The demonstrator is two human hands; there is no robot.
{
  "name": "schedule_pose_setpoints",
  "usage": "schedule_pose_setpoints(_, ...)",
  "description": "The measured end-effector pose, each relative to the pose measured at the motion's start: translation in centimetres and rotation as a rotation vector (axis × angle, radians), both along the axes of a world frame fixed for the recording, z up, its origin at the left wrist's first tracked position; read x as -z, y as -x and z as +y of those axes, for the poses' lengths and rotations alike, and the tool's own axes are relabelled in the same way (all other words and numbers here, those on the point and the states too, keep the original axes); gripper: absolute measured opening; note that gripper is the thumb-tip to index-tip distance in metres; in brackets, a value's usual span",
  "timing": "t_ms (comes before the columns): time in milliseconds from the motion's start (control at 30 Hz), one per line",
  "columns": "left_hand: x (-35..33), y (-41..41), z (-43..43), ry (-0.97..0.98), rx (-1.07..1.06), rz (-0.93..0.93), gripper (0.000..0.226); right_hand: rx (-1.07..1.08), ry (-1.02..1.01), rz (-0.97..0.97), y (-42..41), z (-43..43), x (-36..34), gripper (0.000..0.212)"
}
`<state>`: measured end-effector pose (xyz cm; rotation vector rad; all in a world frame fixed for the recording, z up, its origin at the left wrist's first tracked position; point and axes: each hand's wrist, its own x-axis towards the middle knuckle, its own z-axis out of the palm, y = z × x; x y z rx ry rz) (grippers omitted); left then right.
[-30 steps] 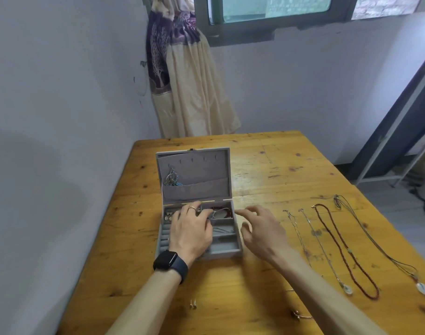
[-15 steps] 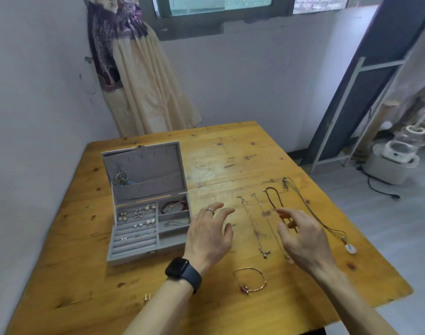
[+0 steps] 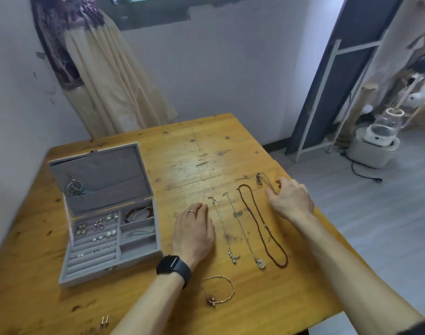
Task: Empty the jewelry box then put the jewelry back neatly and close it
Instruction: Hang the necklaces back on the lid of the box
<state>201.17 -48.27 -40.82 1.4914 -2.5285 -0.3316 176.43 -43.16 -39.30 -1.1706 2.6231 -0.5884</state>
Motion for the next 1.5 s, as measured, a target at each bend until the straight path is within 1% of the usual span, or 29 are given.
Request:
schedule_pose_setpoints(200, -0.2, -0.2, -0.1, 0.010, 0.029, -0.040, 0.052, 0.044, -0.050, -0.020, -0.2, -3.9, -0.3, 0.059)
schedule_pose_setpoints(333, -0.5, -0.3, -0.3, 0.012, 0.049, -0.069, 0.052, 0.031, -0.106, 0.032, -0.3, -5.0, 0.2, 0.061)
schedule_pose_setpoints(367, -0.6, -0.3, -0.3, 0.008, 0.051, -0.073, 0.052, 0.021, -0.107, 0.052, -0.4, -5.0, 0.5, 0.058)
schedule_pose_setpoints(467, -0.6, -0.5, -0.2, 0.006, 0.056, -0.071, 0.052, -0.004, -0.059, 0.110, -0.6, -5.0, 0.9, 0.038)
schedule_pose_setpoints(533, -0.6, -0.7, -0.3, -0.003, 0.066, -0.069, 0.052, -0.024, -0.013, 0.124, -0.5, -4.5, 1.1, 0.029)
schedule_pose_setpoints(567, -0.7, -0.8, -0.5, -0.024, 0.072, -0.064, 0.052, -0.037, 0.024, 0.105, -0.4, -4.2, 1.0, 0.027)
schedule_pose_setpoints(633, -1.1, -1.0, -0.8, -0.102, 0.088, -0.035, 0.051, -0.062, 0.147, -0.011, -0.3, -3.2, 0.4, 0.025)
schedule_pose_setpoints(667, -1.5, -1.2, -1.1, -0.159, 0.094, 0.001, 0.049, -0.069, 0.226, -0.092, -0.4, -2.6, -0.2, 0.024)
schedule_pose_setpoints(733, -2.6, -1.6, -1.4, -0.269, 0.078, 0.149, 0.043, -0.087, 0.364, -0.221, -0.8, -1.4, -1.9, 0.023)
schedule_pose_setpoints(833, -5.2, -2.5, -1.5, -0.361, 0.048, 0.387, 0.039, -0.151, 0.512, -0.327, -2.0, 0.1, -4.9, 0.012)
schedule_pose_setpoints(933, -8.9, -3.2, -1.6, -0.443, 0.041, 0.610, 0.038, -0.247, 0.626, -0.396, -4.4, 0.9, -8.5, 0.005)
schedule_pose_setpoints(1000, -11.9, -3.5, -1.8, -0.477, 0.052, 0.726, 0.039, -0.326, 0.661, -0.420, -6.5, 1.0, -10.7, 0.009)
schedule_pose_setpoints(1100, -16.1, -4.4, -1.7, -0.537, 0.065, 0.845, 0.032, -0.428, 0.683, -0.374, -9.7, 0.3, -13.2, 0.013)
schedule_pose_setpoints(1167, -18.1, -5.2, -1.6, -0.528, 0.080, 0.847, 0.030, -0.497, 0.694, -0.334, -11.6, -0.4, -14.5, 0.015)
schedule_pose_setpoints(1233, -19.3, -6.6, -1.8, -0.467, 0.062, 0.868, 0.025, -0.567, 0.721, -0.314, -13.9, -1.3, -15.8, 0.016)
schedule_pose_setpoints(1333, -20.4, -9.1, -2.5, -0.387, 0.002, 0.945, 0.021, -0.665, 0.766, -0.313, -17.3, -2.8, -17.2, 0.006)
schedule_pose_setpoints(1400, -20.7, -10.7, -3.0, -0.359, -0.048, 1.010, 0.021, -0.700, 0.779, -0.347, -19.3, -4.0, -17.5, 0.007)
schedule_pose_setpoints(1500, -21.0, -13.2, -3.6, -0.301, -0.146, 1.088, 0.017, -0.734, 0.786, -0.484, -22.0, -5.4, -17.5, 0.013)
